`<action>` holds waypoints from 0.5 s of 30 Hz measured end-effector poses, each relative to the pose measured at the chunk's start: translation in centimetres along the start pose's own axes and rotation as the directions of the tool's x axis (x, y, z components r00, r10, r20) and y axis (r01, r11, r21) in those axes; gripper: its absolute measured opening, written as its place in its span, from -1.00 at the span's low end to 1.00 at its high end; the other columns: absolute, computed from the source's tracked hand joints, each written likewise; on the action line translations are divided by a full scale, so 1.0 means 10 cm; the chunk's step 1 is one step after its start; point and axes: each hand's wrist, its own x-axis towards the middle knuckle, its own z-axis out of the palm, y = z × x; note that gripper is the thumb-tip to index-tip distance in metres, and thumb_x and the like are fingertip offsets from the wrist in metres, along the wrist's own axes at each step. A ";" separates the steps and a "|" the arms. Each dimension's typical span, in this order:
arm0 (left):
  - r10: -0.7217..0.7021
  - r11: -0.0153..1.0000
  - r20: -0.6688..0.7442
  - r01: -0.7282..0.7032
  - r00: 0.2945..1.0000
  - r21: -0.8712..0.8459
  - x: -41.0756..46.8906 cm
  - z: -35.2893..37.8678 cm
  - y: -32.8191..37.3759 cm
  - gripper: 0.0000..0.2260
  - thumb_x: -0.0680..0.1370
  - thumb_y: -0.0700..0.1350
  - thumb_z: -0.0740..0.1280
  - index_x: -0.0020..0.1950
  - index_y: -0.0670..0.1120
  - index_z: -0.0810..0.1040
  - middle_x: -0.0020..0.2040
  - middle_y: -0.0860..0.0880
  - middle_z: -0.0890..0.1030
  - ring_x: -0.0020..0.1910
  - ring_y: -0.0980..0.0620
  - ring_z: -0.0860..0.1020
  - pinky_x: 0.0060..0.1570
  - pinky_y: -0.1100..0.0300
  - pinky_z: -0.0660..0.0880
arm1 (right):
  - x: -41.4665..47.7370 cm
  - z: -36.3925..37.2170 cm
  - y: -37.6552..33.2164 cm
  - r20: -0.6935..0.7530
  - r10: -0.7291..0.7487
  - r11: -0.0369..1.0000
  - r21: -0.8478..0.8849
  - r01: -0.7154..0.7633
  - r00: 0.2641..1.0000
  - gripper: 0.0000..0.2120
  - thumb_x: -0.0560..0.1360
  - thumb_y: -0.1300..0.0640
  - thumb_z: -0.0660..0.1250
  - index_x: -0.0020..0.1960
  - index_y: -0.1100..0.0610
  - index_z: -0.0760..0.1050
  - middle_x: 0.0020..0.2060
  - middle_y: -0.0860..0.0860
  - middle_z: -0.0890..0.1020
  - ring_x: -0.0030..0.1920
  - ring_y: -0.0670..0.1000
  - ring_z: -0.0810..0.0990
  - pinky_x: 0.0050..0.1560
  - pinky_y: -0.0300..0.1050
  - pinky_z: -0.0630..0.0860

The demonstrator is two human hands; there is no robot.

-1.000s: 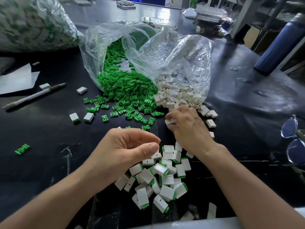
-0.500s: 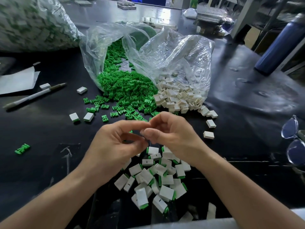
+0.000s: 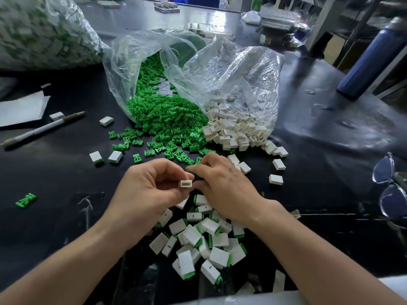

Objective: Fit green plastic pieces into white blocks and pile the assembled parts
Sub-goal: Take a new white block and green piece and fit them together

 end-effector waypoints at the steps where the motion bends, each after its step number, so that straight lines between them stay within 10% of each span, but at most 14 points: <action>1: -0.001 1.000 0.002 0.001 1.000 -0.001 0.00 0.00 0.01 -0.72 0.33 -0.44 0.42 -0.39 -0.05 0.62 -0.23 -0.04 0.69 -0.22 0.01 0.66 -0.27 0.33 0.57 | 0.00 -0.01 0.00 -0.016 0.006 1.000 0.022 -0.005 1.000 -0.73 0.56 0.07 0.21 0.25 0.05 0.44 0.10 0.01 0.39 0.17 0.01 0.33 0.06 -0.14 0.30; 10: -0.029 0.999 -0.021 0.029 0.999 -0.028 0.00 0.00 0.04 -0.88 0.31 -0.32 0.46 -0.27 -0.12 0.63 -0.30 -0.12 0.66 -0.34 -0.01 0.59 -0.28 0.18 0.58 | -0.02 -0.09 0.01 -0.085 0.053 0.976 0.215 -0.034 0.995 -0.83 0.50 0.18 0.30 0.08 0.07 0.54 -0.15 -0.10 0.43 -0.11 -0.09 0.41 -0.08 -0.24 0.31; 15: -0.048 0.999 -0.046 0.048 0.998 -0.007 0.00 0.00 0.03 -0.88 0.34 -0.32 0.46 -0.26 -0.11 0.64 -0.34 -0.06 0.65 -0.35 0.00 0.60 -0.30 0.20 0.58 | -0.06 -0.19 0.01 -0.096 0.251 0.736 0.666 -0.125 0.963 -0.84 0.45 0.25 0.36 -0.19 0.01 0.48 -0.36 -0.09 0.57 -0.32 -0.14 0.56 -0.24 -0.27 0.54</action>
